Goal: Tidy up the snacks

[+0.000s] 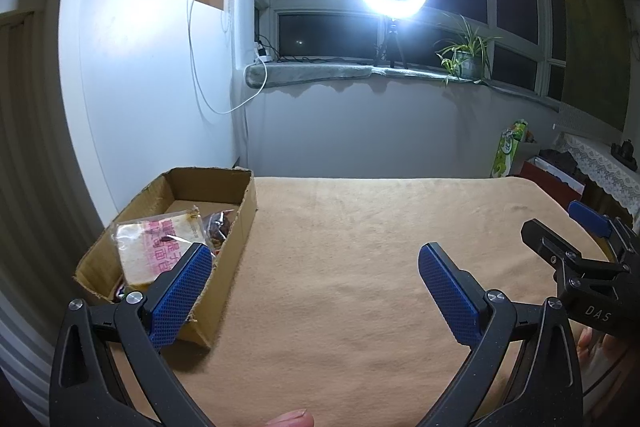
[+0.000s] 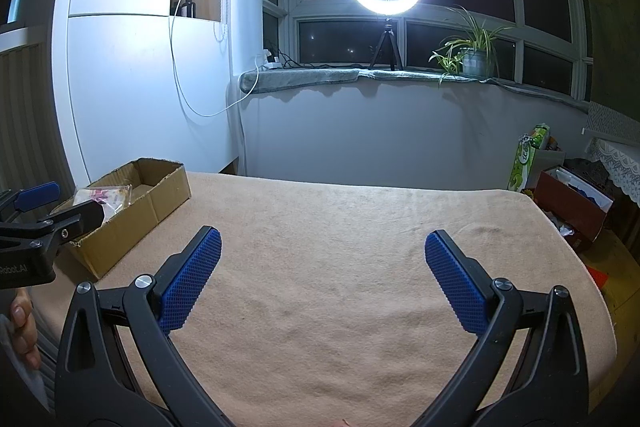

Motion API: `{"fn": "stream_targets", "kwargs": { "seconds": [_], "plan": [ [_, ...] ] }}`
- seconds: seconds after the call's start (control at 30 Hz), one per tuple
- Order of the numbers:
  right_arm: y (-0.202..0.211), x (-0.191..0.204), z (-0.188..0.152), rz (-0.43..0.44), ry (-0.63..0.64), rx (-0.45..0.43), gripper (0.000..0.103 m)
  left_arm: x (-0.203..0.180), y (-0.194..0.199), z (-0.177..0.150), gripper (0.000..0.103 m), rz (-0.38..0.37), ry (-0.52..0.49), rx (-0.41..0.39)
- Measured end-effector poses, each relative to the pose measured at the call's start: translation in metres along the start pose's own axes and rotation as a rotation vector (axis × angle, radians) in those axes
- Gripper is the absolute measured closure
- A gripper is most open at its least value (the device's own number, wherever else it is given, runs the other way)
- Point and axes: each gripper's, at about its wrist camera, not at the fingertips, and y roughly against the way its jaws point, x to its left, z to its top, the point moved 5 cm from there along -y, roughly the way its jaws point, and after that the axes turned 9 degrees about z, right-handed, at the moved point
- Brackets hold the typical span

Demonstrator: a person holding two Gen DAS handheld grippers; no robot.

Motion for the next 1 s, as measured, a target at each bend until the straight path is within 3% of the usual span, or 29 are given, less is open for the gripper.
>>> {"fn": "stream_targets", "kwargs": {
  "seconds": [1.0],
  "plan": [
    [-0.0007,-0.0008,-0.0002,0.005,0.007,0.004,0.000,0.0015,0.0006,-0.0007,0.000,0.004,-0.001,-0.001]
  ]
}}
